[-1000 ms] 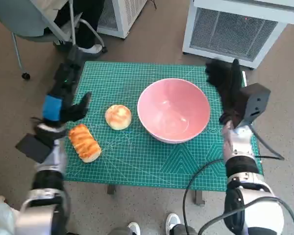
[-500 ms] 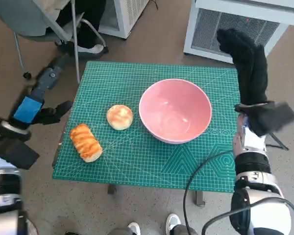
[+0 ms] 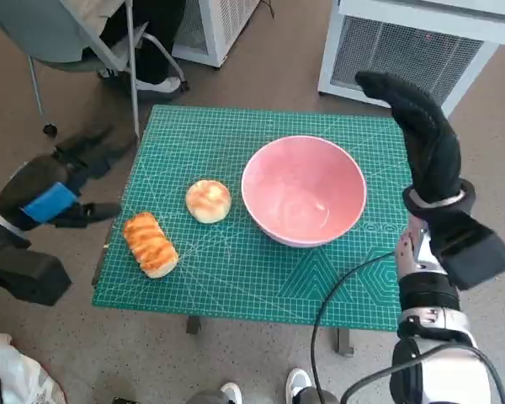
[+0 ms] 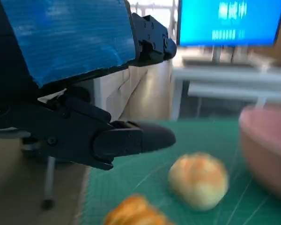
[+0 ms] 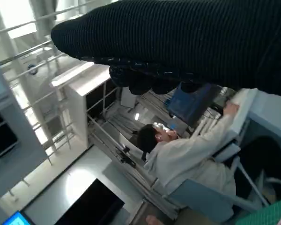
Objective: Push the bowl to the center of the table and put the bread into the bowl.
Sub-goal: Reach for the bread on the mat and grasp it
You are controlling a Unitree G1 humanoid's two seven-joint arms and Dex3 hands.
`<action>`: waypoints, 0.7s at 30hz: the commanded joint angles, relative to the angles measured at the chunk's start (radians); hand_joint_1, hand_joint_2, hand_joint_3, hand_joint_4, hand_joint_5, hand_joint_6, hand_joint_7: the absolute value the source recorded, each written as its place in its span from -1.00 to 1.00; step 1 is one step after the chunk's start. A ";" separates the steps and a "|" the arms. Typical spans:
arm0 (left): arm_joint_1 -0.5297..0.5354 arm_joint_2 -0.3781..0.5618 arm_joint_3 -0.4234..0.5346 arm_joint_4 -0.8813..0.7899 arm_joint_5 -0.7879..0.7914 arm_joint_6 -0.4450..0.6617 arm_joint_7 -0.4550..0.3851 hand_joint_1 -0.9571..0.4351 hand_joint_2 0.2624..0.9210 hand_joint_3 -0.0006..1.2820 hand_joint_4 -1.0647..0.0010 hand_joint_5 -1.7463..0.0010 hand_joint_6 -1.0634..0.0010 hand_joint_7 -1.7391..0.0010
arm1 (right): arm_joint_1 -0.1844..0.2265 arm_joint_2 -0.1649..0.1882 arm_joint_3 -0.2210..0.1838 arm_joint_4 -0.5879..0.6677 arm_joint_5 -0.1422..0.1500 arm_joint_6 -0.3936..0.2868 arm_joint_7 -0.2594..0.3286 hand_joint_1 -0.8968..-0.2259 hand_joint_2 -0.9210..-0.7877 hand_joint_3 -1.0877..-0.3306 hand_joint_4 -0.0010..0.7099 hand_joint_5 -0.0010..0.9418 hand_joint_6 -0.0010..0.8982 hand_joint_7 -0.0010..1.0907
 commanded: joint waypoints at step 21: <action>-0.063 0.065 -0.282 -0.059 0.343 0.097 0.122 -0.57 0.42 -1.00 0.37 1.00 0.26 0.98 | 0.040 -0.023 0.041 -0.011 -0.053 0.015 -0.071 -0.62 -1.00 -0.11 -0.31 -0.99 -0.33 -0.98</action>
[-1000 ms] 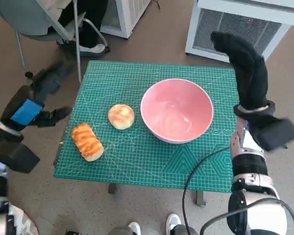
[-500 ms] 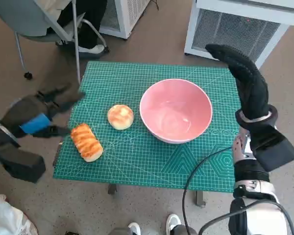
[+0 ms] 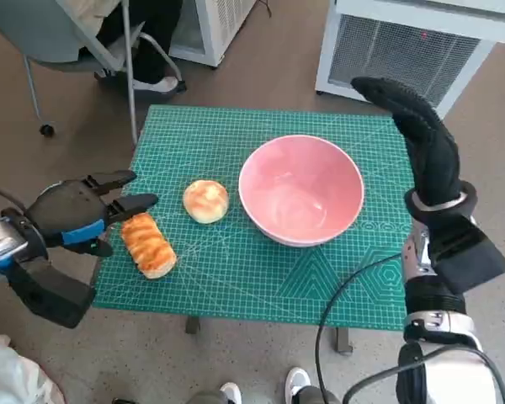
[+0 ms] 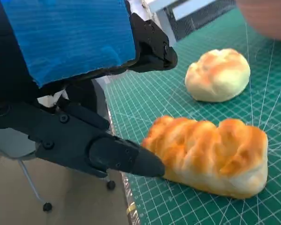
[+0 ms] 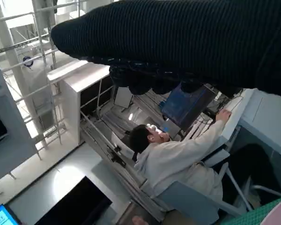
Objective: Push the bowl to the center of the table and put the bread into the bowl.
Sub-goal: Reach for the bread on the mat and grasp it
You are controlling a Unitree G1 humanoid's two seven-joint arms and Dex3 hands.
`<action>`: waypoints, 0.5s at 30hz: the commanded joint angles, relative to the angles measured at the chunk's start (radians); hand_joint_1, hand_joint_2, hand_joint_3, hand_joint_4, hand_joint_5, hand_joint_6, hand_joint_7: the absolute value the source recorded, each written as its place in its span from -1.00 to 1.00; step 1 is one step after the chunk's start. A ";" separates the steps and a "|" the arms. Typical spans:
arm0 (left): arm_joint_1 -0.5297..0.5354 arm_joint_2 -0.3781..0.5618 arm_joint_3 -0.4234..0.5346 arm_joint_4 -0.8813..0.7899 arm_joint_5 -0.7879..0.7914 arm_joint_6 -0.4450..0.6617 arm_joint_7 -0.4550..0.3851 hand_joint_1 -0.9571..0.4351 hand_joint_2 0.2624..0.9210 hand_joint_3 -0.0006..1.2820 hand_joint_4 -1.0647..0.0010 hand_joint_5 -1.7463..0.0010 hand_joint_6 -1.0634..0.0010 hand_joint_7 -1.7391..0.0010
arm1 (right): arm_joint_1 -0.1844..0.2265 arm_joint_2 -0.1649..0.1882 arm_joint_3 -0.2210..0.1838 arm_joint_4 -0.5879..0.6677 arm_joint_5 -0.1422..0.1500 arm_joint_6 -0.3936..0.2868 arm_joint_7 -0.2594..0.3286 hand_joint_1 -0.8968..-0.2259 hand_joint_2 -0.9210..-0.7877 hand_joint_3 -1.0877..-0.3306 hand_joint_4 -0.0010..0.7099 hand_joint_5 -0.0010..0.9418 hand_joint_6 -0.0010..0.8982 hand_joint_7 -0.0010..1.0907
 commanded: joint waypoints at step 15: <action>-0.120 -0.084 -0.139 0.209 0.000 0.046 -0.007 -0.41 0.35 -1.00 0.41 1.00 0.29 1.00 | 0.047 -0.006 0.008 -0.020 0.001 0.024 -0.014 -0.61 -1.00 -0.11 -0.31 -1.00 -0.33 -0.99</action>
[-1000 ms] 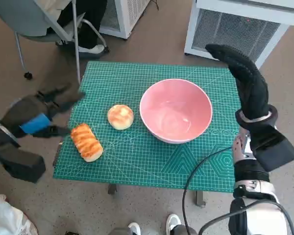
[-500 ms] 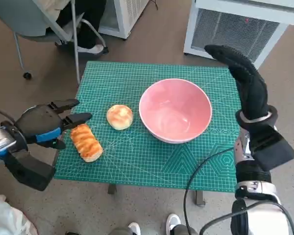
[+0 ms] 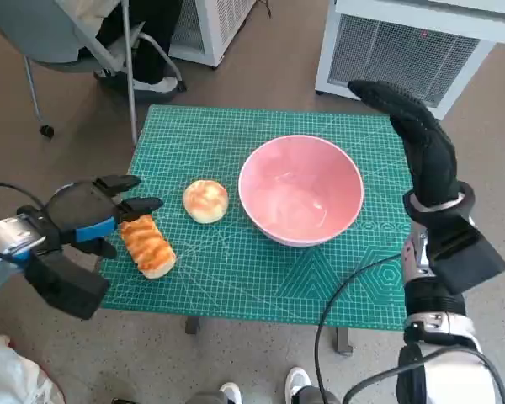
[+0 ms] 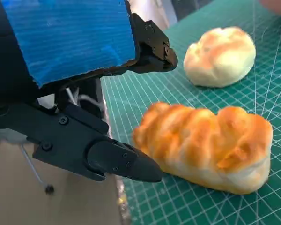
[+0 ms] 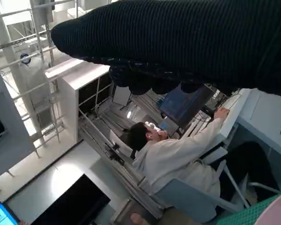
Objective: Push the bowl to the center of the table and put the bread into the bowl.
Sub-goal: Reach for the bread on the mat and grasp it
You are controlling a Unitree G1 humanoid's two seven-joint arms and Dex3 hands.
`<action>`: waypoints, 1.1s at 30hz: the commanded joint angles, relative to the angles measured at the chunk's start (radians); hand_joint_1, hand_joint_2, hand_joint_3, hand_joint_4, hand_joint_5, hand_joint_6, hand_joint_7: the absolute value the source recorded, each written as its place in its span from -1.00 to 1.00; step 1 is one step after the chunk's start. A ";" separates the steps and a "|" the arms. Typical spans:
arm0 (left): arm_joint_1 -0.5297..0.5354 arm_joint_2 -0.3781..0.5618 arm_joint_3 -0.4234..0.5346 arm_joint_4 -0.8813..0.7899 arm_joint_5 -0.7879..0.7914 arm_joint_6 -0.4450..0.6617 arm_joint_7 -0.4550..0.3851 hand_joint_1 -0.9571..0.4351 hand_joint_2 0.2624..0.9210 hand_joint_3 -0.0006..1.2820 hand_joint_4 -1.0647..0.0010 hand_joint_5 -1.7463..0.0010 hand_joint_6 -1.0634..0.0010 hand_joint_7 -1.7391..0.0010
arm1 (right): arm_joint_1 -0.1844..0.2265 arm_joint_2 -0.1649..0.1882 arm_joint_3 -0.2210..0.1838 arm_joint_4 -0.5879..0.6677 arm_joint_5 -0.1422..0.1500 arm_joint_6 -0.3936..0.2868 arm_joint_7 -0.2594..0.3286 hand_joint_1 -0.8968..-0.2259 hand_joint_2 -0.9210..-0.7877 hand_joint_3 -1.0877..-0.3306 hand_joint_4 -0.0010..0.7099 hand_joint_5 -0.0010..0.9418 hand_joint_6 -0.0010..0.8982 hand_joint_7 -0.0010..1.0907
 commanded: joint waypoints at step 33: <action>-0.127 -0.197 -0.155 0.353 -0.098 0.033 -0.114 0.20 0.99 -0.83 -0.43 0.48 -0.25 -0.03 | 0.062 -0.021 0.023 -0.044 -0.020 0.024 -0.079 -0.66 -1.00 -0.20 -0.27 -0.99 -0.31 -0.98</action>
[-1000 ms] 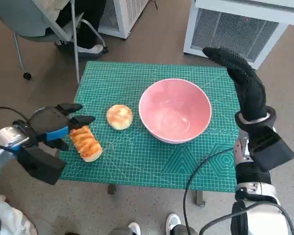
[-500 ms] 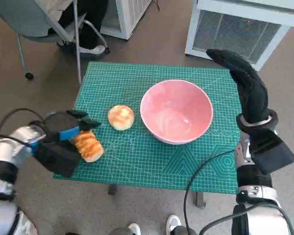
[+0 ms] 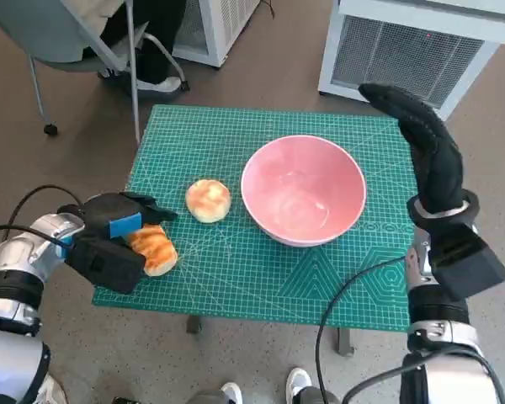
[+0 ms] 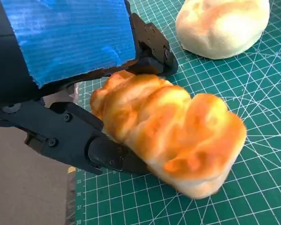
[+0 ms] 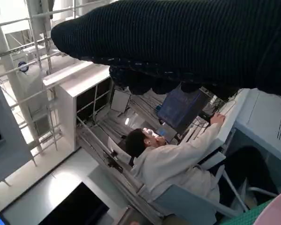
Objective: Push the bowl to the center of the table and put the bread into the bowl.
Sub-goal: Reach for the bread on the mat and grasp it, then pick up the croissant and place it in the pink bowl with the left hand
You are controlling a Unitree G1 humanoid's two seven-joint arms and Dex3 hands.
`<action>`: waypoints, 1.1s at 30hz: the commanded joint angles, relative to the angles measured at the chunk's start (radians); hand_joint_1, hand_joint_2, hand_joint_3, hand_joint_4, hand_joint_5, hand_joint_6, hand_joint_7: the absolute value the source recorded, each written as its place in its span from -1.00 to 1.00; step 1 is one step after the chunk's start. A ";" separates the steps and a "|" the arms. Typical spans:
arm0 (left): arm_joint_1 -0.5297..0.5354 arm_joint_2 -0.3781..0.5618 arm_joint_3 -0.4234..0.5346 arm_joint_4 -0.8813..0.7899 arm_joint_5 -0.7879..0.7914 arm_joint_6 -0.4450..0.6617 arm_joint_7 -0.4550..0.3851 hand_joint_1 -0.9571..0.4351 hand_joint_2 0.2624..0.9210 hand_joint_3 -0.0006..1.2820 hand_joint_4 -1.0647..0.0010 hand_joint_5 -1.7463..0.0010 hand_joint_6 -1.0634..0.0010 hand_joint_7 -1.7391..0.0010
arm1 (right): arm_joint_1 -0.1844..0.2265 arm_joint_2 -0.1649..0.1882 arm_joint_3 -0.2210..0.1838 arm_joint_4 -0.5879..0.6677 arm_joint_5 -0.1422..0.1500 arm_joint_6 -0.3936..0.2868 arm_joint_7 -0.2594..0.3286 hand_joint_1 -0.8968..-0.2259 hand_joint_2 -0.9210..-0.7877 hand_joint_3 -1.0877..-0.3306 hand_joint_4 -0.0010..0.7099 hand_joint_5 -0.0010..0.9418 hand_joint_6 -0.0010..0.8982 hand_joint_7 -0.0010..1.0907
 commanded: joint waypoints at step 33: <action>-0.122 0.050 0.337 -0.341 -0.604 -0.129 -0.344 0.38 0.98 -0.98 -0.34 -0.28 -0.43 -0.20 | 0.007 -0.014 0.008 0.027 0.013 0.014 0.019 -0.66 -1.00 -0.21 -0.30 -1.00 -0.32 -0.98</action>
